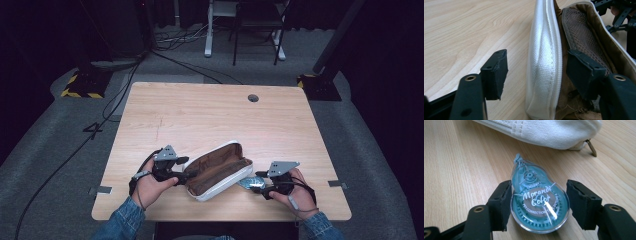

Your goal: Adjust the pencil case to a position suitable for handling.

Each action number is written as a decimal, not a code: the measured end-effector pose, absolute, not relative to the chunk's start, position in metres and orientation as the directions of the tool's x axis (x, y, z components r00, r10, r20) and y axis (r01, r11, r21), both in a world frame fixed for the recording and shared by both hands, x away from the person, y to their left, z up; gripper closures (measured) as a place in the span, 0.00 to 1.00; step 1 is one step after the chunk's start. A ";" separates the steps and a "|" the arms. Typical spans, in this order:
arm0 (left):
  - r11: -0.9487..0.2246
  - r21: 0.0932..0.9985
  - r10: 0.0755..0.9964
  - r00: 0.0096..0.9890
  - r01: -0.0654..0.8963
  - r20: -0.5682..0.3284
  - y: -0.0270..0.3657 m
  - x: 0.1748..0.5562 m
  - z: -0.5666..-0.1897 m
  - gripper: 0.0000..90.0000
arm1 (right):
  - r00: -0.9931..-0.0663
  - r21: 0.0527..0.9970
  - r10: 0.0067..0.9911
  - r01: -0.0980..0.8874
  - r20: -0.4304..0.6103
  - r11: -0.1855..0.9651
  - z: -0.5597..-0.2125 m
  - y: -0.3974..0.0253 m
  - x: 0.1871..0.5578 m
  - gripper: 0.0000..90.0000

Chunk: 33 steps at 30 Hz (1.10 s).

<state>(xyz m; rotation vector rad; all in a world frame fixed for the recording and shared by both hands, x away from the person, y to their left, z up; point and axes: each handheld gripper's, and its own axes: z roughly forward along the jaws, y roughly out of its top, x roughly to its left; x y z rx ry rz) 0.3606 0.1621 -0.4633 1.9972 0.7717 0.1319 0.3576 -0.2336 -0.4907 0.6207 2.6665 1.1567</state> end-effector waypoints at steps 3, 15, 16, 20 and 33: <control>-0.342 0.819 0.578 0.791 0.461 -0.204 0.166 0.358 -0.460 0.35 | -0.896 0.729 0.443 0.308 0.007 0.611 -0.489 -0.238 0.358 0.44; -0.249 0.838 0.661 0.718 0.486 -0.220 0.212 0.354 -0.448 0.31 | -0.876 0.733 0.483 0.331 0.005 0.595 -0.484 -0.254 0.359 0.44; -0.249 0.838 0.661 0.718 0.486 -0.220 0.212 0.354 -0.448 0.30 | -0.876 0.733 0.483 0.331 0.005 0.595 -0.484 -0.254 0.359 0.44; -0.271 0.814 0.737 0.655 0.513 -0.168 0.229 0.359 -0.453 0.27 | -0.864 0.731 0.503 0.345 0.003 0.588 -0.482 -0.263 0.361 0.44; -0.378 0.708 0.803 0.592 0.596 -0.069 0.240 0.371 -0.480 0.18 | -0.840 0.740 0.542 0.366 0.002 0.565 -0.477 -0.280 0.361 0.44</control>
